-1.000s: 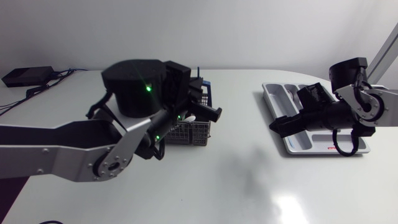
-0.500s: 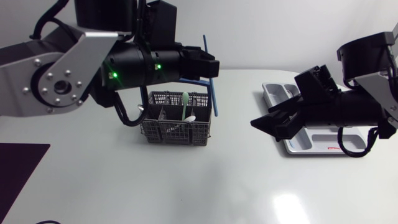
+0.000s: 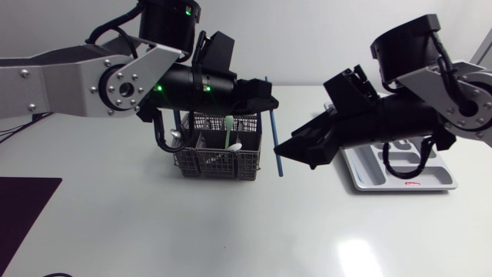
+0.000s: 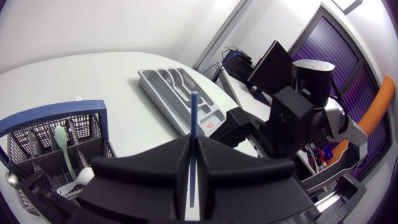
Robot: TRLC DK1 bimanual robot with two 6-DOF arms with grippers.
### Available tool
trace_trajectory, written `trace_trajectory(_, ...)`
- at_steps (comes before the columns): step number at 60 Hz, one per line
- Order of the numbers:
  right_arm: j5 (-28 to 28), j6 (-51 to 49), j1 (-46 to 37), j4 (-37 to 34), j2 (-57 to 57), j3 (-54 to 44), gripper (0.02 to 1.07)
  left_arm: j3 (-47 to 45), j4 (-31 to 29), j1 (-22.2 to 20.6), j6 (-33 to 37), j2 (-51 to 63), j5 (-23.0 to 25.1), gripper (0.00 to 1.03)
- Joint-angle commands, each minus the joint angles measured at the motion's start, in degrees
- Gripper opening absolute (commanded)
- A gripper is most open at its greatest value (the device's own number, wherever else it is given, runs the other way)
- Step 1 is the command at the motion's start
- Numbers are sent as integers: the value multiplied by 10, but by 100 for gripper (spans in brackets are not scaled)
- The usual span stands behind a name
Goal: Unload the cutlery basket into the drawer organizer.
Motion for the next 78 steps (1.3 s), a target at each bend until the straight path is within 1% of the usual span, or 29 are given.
trace_trajectory(1,2,20,12,11,19,17,80,21,0,7,-21,11,14,4)
trace_trajectory(5,8,23,19,12,24,20,74,21,0,7,-21,12,14,4)
trace_trajectory(12,22,27,26,24,29,17,56,20,-3,7,-21,14,17,4)
trace_trajectory(18,23,32,27,24,32,14,36,16,-3,8,-21,14,17,4)
trace_trajectory(20,23,33,27,22,31,14,32,16,-3,9,-21,14,17,4)
trace_trajectory(24,24,34,27,20,35,13,15,15,-2,10,-21,14,17,4)
trace_trajectory(25,24,34,27,20,35,12,13,15,-2,11,-21,14,17,4)
trace_trajectory(32,24,34,27,21,33,6,9,14,-2,10,-21,14,16,4)
trace_trajectory(34,24,33,28,20,31,4,9,14,-1,10,-21,14,16,5)
trace_trajectory(35,24,32,29,20,31,3,8,14,-1,10,-21,14,16,8)
trace_trajectory(37,24,32,30,20,29,0,8,14,-1,10,-21,14,17,10)
trace_trajectory(40,27,32,32,20,28,-4,8,15,-1,10,-21,14,16,10)
trace_trajectory(44,28,31,34,20,28,-9,8,17,-1,9,-21,14,16,21)
trace_trajectory(46,28,31,35,19,28,-12,8,21,-2,8,-21,13,16,32)
trace_trajectory(49,28,29,35,18,29,-16,8,29,-3,9,-21,12,15,41)
trace_trajectory(52,29,27,36,15,29,-22,8,40,-3,11,-21,9,7,54)
trace_trajectory(53,29,27,36,15,29,-22,8,42,-4,11,-21,9,7,57)
trace_trajectory(54,30,25,36,12,28,-25,8,49,-7,13,-21,8,3,62)
trace_trajectory(56,31,23,36,10,28,-29,8,58,-11,15,-21,7,-2,67)
trace_trajectory(59,32,18,36,4,23,-36,8,68,-11,22,-21,3,-9,69)
trace_trajectory(67,35,7,17,-9,2,-57,8,85,-15,44,-12,-6,-23,69)
trace_trajectory(75,35,-15,-48,-25,-8,-71,8,85,-40,67,24,-7,-46,69)
trace_trajectory(78,35,-24,-87,-31,-8,-73,8,76,-54,72,57,-9,-67,69)
